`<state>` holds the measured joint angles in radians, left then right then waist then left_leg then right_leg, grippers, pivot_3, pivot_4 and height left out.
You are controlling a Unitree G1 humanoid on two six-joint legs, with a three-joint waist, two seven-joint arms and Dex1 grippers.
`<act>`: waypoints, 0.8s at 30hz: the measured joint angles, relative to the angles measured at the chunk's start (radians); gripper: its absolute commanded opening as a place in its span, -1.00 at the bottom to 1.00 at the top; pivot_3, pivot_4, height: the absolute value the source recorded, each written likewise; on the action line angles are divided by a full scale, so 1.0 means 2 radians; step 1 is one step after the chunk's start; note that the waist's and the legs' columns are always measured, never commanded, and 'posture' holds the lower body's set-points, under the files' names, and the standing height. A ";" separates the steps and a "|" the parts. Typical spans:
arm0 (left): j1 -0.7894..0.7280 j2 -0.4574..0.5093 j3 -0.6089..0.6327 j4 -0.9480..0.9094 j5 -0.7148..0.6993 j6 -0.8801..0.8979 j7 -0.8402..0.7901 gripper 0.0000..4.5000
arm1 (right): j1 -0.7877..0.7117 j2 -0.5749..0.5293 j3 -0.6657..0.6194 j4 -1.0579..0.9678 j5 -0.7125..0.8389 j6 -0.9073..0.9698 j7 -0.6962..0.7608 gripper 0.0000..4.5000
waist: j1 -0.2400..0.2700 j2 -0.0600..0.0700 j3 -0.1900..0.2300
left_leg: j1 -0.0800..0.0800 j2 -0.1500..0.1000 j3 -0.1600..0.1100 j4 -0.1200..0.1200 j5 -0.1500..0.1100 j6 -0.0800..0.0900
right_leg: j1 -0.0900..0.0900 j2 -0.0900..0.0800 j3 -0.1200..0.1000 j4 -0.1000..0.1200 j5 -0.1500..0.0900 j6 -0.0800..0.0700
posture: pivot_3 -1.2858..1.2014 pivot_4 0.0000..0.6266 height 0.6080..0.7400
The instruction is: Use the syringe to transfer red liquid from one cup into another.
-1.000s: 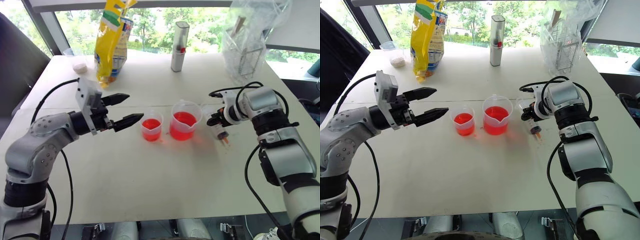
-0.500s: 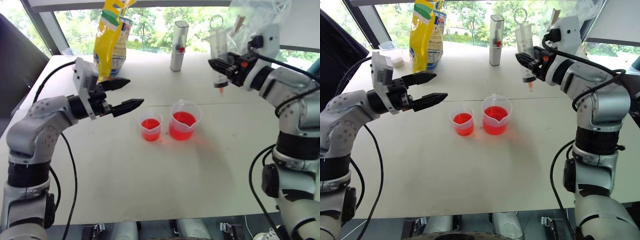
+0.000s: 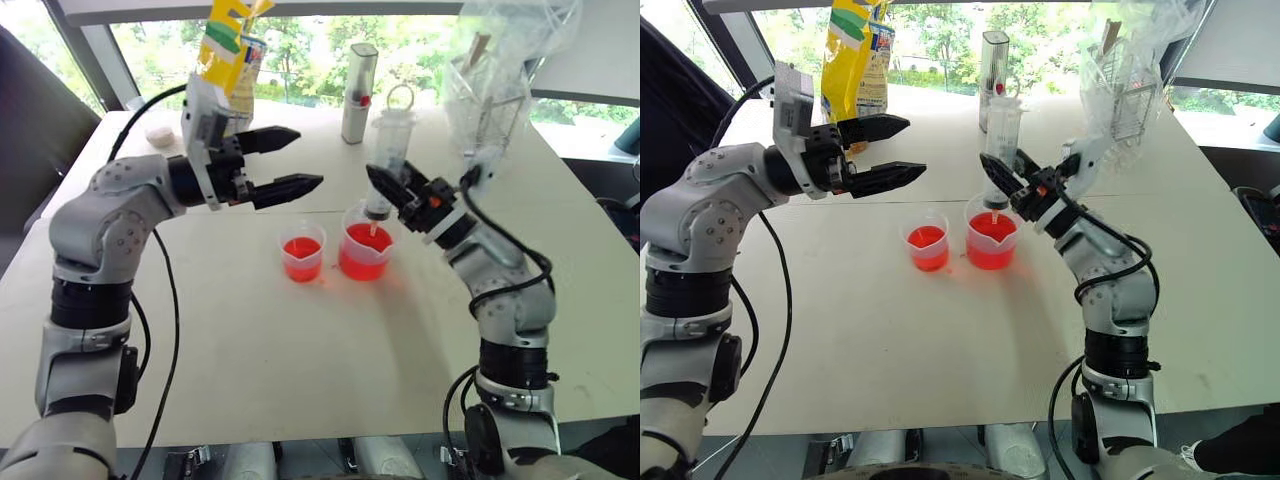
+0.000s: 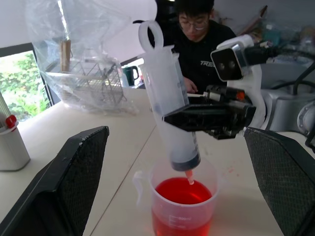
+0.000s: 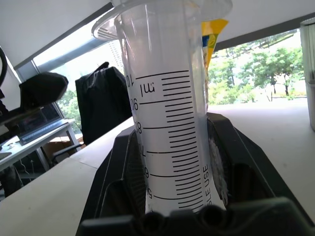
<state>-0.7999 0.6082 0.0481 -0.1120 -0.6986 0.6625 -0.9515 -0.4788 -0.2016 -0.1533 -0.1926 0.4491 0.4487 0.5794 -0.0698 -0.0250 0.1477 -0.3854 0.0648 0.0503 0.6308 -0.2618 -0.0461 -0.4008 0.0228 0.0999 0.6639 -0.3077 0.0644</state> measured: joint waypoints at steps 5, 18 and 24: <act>-0.008 -0.033 -0.023 0.033 0.020 -0.009 -0.004 1.00 | 0.023 -0.001 0.031 0.033 -0.028 -0.070 0.016 -0.39 | 0.001 0.000 0.000 | 0.000 0.000 0.000 0.000 0.000 0.000 | 0.001 0.000 0.000 0.000 0.000 0.000 | 0.03 -0.52 1.00; -0.078 -0.112 -0.055 0.146 0.080 -0.072 -0.023 1.00 | 0.049 -0.008 0.072 0.041 -0.047 -0.122 0.027 -0.39 | 0.000 0.000 0.000 | 0.002 0.000 0.000 0.000 0.000 0.000 | 0.001 0.000 0.000 0.000 0.000 0.000 | 0.03 -0.52 1.00; -0.083 -0.128 -0.055 0.170 0.091 -0.079 -0.027 1.00 | 0.052 -0.009 0.075 0.041 -0.049 -0.129 0.028 -0.39 | 0.001 0.000 0.000 | 0.002 0.000 0.000 0.000 0.000 0.000 | 0.002 0.000 0.000 0.000 0.000 0.000 | 0.03 -0.52 1.00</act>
<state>-0.9664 0.3529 -0.0612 0.2271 -0.5169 0.5047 -1.0049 -0.3748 -0.2186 -0.0037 -0.1110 0.3509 0.1902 0.6346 -0.0681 -0.0250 0.1476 -0.3817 0.0645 0.0504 0.6311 -0.2618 -0.0462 -0.3968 0.0235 0.1006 0.6635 -0.3078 0.0644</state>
